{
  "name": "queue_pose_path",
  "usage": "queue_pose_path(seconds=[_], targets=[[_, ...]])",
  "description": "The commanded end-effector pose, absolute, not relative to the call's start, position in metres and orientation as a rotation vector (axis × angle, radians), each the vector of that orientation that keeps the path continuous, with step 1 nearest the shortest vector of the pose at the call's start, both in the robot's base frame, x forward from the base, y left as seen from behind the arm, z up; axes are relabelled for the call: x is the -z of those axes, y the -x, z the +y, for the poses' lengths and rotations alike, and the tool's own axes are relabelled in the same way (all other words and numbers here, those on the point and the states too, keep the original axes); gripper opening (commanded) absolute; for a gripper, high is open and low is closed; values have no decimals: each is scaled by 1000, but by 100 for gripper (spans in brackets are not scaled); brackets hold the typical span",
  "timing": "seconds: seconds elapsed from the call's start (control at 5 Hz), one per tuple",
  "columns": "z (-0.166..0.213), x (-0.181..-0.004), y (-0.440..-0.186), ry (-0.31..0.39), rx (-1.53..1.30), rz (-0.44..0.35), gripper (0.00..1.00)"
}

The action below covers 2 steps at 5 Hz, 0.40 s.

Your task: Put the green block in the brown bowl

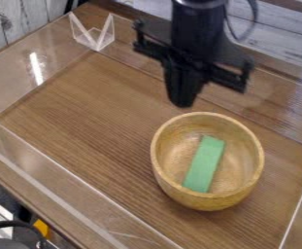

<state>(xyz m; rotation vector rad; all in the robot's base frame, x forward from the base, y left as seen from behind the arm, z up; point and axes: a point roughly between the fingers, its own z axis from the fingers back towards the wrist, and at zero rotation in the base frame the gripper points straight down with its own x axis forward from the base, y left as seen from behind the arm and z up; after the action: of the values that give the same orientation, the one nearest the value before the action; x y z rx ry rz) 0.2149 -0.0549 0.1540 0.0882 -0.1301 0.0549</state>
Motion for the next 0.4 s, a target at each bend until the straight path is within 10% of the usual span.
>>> queue_pose_path(seconds=[0.0,0.2], targets=[[-62,-141,-204,-101,-26,-138,0],[-79,-125,-204,-123,0,-126,0]])
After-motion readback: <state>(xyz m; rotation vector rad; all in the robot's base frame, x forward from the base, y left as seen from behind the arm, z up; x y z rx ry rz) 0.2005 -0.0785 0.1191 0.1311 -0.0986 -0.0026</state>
